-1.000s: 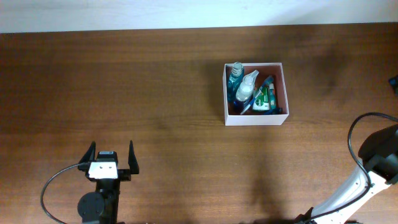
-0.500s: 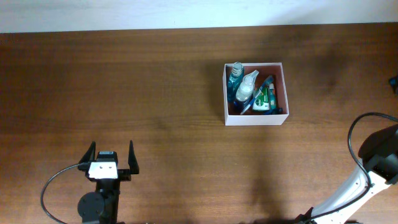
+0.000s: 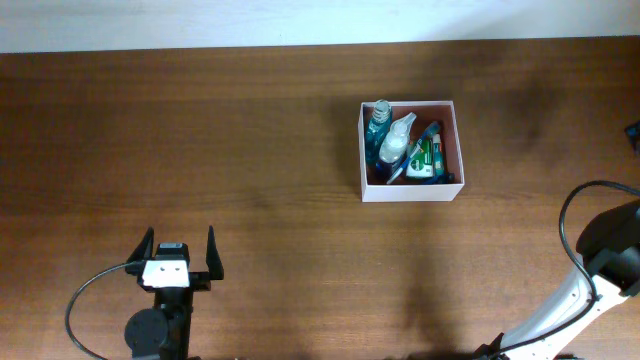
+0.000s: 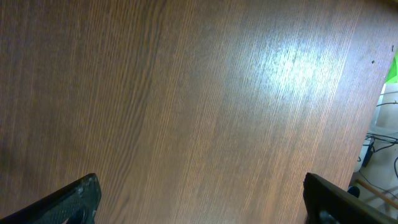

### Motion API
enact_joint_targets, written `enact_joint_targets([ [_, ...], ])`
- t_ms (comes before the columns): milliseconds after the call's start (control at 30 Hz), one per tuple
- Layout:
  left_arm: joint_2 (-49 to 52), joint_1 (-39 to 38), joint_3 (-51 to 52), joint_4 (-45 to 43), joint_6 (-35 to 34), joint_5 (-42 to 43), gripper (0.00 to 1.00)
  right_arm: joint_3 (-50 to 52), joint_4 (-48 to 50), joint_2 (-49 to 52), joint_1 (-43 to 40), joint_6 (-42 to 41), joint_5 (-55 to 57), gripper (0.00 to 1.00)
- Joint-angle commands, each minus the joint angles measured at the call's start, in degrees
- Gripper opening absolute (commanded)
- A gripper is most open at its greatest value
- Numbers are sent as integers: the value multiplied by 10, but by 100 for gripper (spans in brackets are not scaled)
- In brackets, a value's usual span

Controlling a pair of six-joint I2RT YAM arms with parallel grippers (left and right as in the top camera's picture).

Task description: Pack container

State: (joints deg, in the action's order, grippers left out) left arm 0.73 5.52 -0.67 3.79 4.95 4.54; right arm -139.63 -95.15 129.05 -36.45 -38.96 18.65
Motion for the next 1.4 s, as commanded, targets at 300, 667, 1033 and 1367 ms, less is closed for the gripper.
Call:
enact_joint_targets([
  [300, -4, -2, 2, 3, 7, 6, 99, 2, 0, -11, 2, -3, 14, 99],
  [667, -4, -2, 2, 3, 7, 6, 99, 3, 60, -70, 21, -3, 15, 99],
  [1033, -4, -2, 2, 3, 7, 6, 100, 71, 262, -218, 99, 221, 15, 99],
  [1367, -4, -2, 2, 3, 7, 6, 99, 334, 388, -470, 176, 231, 15, 99],
])
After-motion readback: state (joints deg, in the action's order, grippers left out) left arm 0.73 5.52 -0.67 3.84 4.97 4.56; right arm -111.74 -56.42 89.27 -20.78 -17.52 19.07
